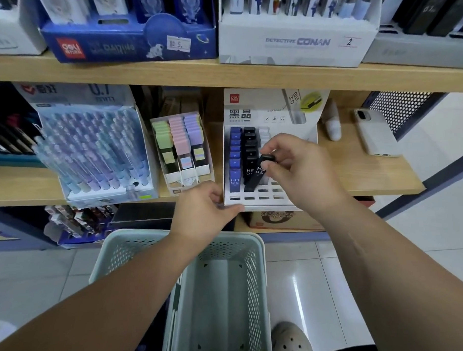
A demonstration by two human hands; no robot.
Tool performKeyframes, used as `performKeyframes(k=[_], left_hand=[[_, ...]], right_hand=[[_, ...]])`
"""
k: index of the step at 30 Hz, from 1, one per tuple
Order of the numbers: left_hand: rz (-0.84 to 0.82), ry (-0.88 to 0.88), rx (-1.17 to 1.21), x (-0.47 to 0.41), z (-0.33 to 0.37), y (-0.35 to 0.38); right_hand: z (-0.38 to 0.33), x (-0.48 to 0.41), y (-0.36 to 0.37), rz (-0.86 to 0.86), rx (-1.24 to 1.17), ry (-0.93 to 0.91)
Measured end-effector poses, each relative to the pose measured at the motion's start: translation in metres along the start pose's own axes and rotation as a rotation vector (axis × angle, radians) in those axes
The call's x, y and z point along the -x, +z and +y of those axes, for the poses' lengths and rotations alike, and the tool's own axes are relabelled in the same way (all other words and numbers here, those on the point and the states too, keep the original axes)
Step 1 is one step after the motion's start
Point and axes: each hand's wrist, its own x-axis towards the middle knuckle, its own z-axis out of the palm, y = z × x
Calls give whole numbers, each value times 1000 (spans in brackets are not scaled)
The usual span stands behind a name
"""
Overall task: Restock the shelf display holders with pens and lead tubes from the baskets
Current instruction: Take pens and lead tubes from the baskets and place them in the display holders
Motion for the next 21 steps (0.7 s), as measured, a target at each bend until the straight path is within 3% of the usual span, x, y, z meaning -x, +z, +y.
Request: performKeyframes(k=[5, 10, 21], left_hand=[[-35, 7, 34, -1, 3, -2], [-45, 13, 19, 0, 5, -3], [-49, 11, -71, -5, 9, -1]], right_hand=[[1, 1, 1, -46, 29, -30], [-3, 2, 7, 52, 67, -63], [0, 4, 16, 31, 74, 5]])
